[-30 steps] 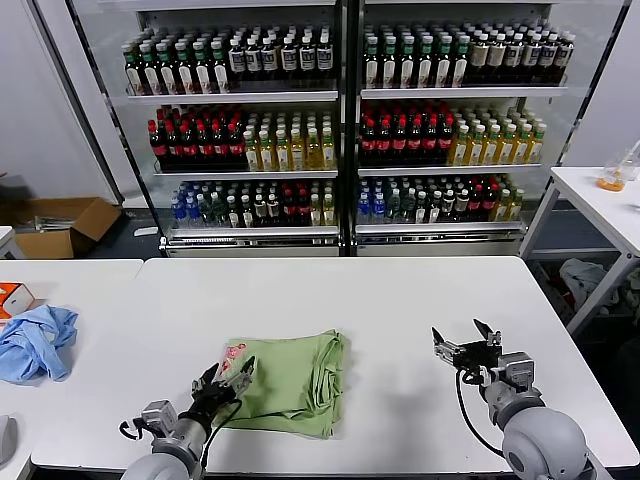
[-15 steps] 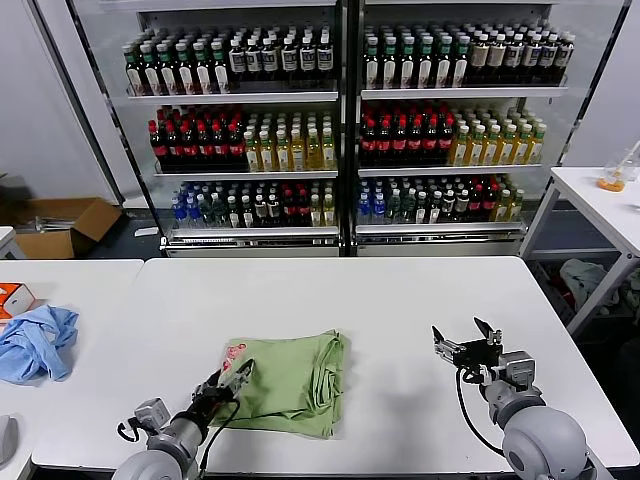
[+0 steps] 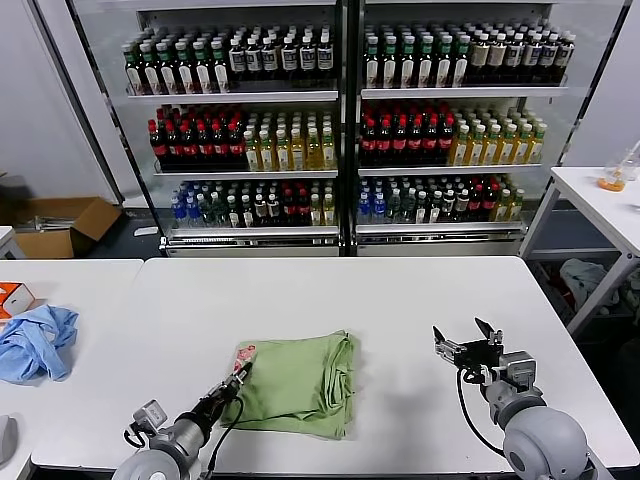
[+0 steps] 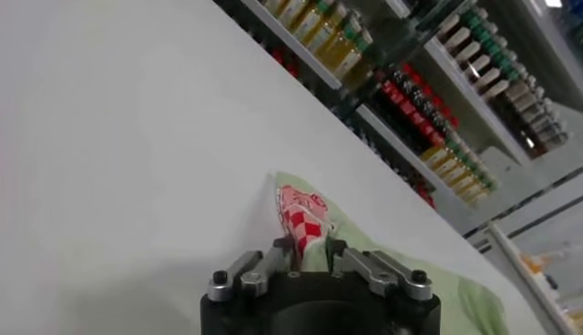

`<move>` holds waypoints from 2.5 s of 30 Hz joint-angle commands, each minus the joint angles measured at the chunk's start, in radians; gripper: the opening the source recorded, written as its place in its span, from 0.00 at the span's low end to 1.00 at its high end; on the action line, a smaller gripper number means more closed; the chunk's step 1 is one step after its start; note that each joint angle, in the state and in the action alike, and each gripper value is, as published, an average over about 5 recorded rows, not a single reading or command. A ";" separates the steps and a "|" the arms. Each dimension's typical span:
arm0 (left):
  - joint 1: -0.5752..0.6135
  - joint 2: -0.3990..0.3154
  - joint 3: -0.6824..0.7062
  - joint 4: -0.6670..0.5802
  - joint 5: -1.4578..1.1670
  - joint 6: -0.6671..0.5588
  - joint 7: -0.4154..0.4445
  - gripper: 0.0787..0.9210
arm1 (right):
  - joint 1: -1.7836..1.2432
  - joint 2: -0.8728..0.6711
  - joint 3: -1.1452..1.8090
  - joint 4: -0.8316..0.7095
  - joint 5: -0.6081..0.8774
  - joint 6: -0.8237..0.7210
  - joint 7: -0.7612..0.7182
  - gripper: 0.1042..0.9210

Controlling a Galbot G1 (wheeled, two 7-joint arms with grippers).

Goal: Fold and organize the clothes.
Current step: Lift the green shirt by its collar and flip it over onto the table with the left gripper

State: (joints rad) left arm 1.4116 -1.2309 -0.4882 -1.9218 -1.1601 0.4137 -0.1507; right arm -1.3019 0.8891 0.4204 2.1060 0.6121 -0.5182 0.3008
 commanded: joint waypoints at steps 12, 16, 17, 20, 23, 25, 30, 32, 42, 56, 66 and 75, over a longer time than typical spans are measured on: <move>0.004 0.031 -0.281 -0.089 -0.208 0.019 0.008 0.03 | 0.026 -0.010 -0.003 -0.002 0.022 0.006 -0.002 0.88; 0.015 0.180 -0.484 -0.107 -0.211 0.043 0.017 0.03 | 0.033 -0.009 -0.005 -0.001 0.024 0.010 -0.005 0.88; 0.019 0.221 -0.534 -0.107 -0.213 0.050 0.019 0.03 | 0.034 -0.008 -0.005 -0.002 0.024 0.011 -0.006 0.88; 0.031 0.333 -0.664 -0.107 -0.213 0.077 0.020 0.03 | 0.038 -0.004 -0.008 -0.002 0.024 0.014 -0.008 0.88; 0.034 0.408 -0.723 -0.135 -0.179 0.092 0.015 0.03 | 0.044 -0.002 -0.013 -0.002 0.024 0.016 -0.009 0.88; 0.032 0.435 -0.710 -0.176 -0.110 0.092 0.009 0.03 | 0.046 -0.001 -0.015 -0.001 0.024 0.017 -0.009 0.88; 0.049 0.378 -0.430 -0.280 0.334 0.063 0.014 0.03 | 0.038 0.003 -0.018 0.007 0.017 0.017 -0.009 0.88; 0.048 0.324 -0.262 -0.271 0.535 0.055 0.018 0.03 | 0.031 0.004 -0.017 0.010 0.014 0.017 -0.009 0.88; -0.110 0.115 0.214 -0.096 0.943 0.040 -0.001 0.03 | 0.015 0.001 -0.008 0.021 -0.001 0.019 -0.007 0.88; -0.331 -0.054 0.422 0.027 0.688 0.099 -0.113 0.03 | 0.015 0.010 -0.008 0.013 -0.014 0.019 -0.009 0.88; -0.453 -0.144 0.480 0.161 0.683 -0.007 -0.089 0.06 | 0.023 0.003 -0.005 0.004 -0.010 0.024 -0.019 0.88; -0.365 -0.098 0.413 0.060 0.657 -0.184 -0.017 0.35 | 0.062 0.001 -0.045 -0.006 0.016 0.037 -0.031 0.88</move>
State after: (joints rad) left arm 1.0417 -1.3093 -0.0756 -1.8444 -0.4887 0.3854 -0.2098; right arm -1.2628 0.8910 0.4009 2.1033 0.6099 -0.4863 0.2729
